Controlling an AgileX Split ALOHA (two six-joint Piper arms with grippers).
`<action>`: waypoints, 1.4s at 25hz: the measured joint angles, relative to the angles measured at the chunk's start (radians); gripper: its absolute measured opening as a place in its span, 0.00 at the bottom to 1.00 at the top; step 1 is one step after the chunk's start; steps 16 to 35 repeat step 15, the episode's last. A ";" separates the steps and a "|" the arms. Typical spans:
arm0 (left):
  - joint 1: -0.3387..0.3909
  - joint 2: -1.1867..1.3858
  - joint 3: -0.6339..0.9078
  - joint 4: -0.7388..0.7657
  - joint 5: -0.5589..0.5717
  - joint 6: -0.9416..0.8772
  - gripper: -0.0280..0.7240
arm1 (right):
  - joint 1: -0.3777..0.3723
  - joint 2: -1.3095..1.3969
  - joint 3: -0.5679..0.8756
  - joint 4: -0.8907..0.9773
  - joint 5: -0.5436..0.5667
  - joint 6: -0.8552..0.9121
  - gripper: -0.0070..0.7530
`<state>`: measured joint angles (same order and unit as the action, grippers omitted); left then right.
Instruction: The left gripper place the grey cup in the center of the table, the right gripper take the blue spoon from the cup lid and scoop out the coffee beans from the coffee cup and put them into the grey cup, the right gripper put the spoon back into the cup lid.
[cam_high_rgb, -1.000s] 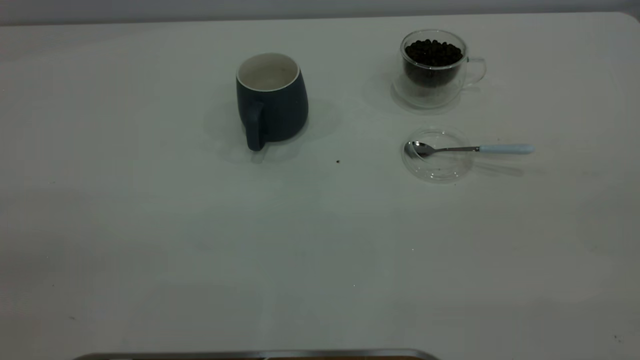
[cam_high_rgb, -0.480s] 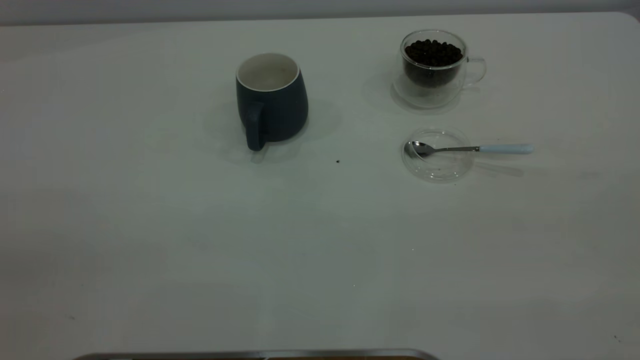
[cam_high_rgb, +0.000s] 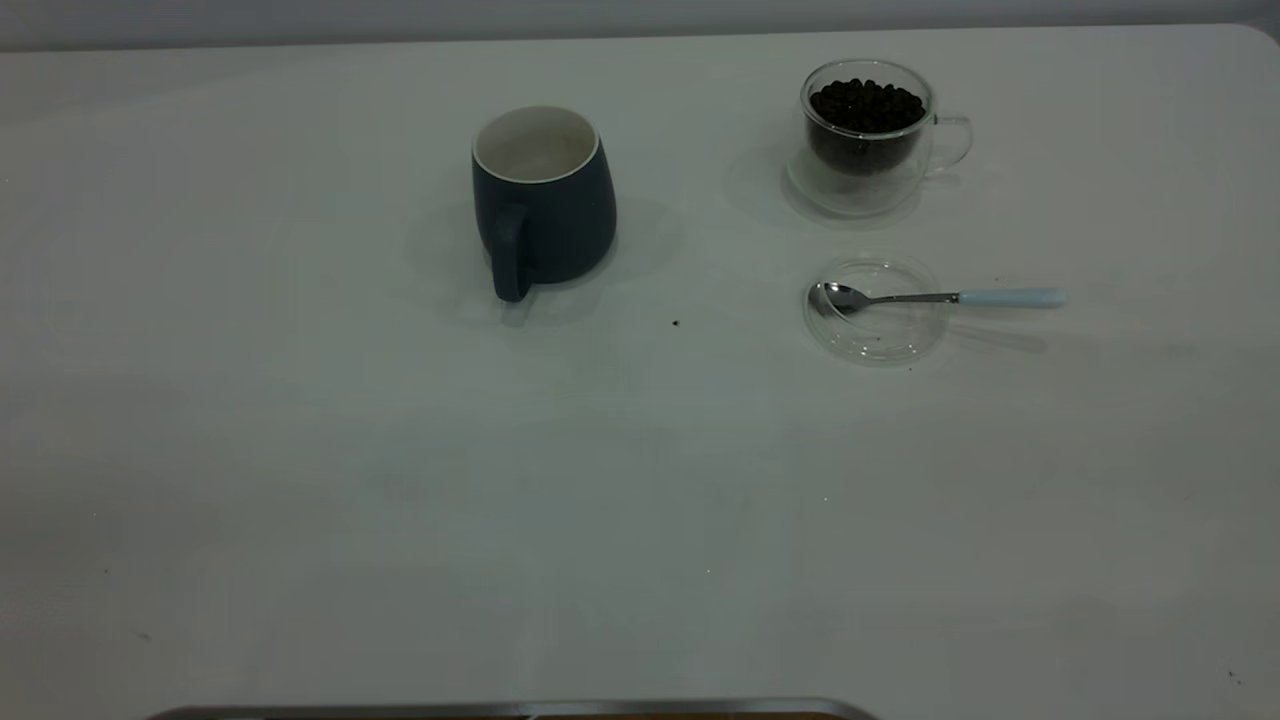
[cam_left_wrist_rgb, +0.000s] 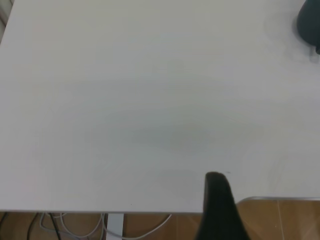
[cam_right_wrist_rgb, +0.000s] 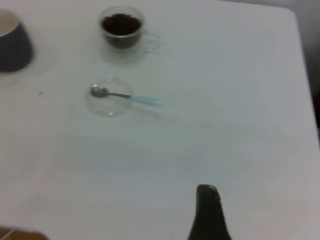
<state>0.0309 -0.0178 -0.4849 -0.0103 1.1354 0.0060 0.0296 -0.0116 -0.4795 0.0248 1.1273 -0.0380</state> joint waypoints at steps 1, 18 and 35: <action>0.000 0.000 0.000 0.000 0.000 0.000 0.79 | 0.000 0.000 0.000 -0.014 0.000 0.023 0.78; 0.000 0.000 0.000 0.000 0.000 0.000 0.79 | 0.000 0.000 0.000 -0.035 0.000 0.056 0.78; 0.000 0.000 0.000 0.000 0.000 0.000 0.79 | 0.000 0.000 0.000 -0.035 0.000 0.056 0.78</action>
